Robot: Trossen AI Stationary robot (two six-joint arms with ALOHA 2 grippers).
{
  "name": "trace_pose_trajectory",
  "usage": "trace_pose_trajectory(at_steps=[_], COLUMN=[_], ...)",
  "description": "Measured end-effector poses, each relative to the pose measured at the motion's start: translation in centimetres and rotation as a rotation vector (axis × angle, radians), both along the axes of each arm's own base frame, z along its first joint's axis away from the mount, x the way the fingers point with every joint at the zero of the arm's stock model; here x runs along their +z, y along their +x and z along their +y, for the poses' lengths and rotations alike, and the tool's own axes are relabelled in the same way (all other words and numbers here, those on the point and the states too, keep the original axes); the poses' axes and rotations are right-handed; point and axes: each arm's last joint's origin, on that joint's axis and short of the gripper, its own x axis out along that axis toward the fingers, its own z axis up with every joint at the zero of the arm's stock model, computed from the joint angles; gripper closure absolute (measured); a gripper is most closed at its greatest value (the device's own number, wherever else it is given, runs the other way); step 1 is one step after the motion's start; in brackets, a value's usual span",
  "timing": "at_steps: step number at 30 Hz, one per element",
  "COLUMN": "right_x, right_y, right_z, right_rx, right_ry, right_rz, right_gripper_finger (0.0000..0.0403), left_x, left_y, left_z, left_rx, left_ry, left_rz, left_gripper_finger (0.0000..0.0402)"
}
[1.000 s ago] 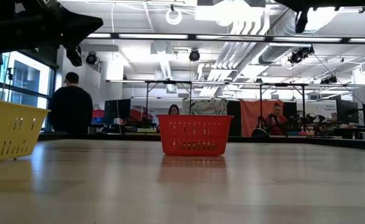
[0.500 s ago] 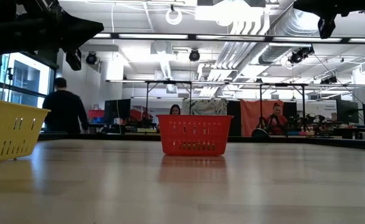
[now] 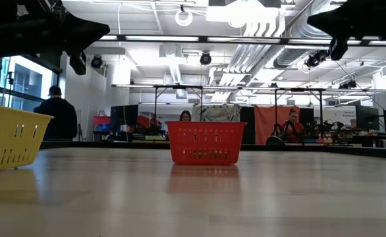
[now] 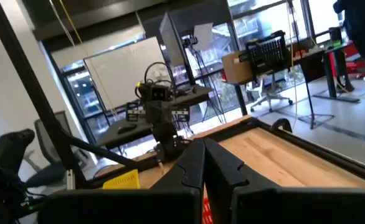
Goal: Sort Halloween decoration
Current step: Return to Home Position
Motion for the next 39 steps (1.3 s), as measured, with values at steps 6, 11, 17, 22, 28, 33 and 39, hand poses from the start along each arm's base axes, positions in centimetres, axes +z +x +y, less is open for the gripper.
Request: trace_pose_trajectory(at_steps=[6, 11, 17, 22, 28, 33, 39], right_x=[-0.9, -1.9, -5.0, -5.8, -6.5, -7.9, -8.0], right_y=[-1.2, -0.7, 0.5, 0.8, 1.0, 1.2, 1.3], right_z=[0.4, 0.3, 0.4, 0.7, 0.7, 0.5, 0.6], right_rx=[-0.002, 0.016, 0.068, 0.052, -0.009, -0.07, -0.056], right_ry=[-0.011, 0.007, 0.037, 0.039, -0.052, -0.126, -0.152], right_rz=[-0.051, -0.021, -0.157, -0.095, -0.003, 0.167, 0.187], right_gripper_finger=[0.0403, 0.0403, 0.0403, 0.0403, 0.0403, 0.0403, 0.0403], left_x=[0.0, -0.2, -0.6, -0.8, -0.8, -1.0, -1.0], left_y=[0.0, 0.1, 0.2, 0.2, 0.2, 0.2, 0.2], left_z=[0.0, 0.0, 0.0, 0.0, 0.0, 0.0, 0.0], left_rx=[0.0, 0.002, 0.004, 0.003, 0.003, 0.003, 0.001], left_ry=[-0.001, -0.002, -0.003, -0.004, -0.004, -0.004, -0.004], left_rz=[0.0, 0.019, 0.061, 0.083, 0.09, 0.104, 0.104], left_gripper_finger=[0.0401, 0.0401, 0.0401, 0.0401, 0.0401, 0.0401, 0.0401])
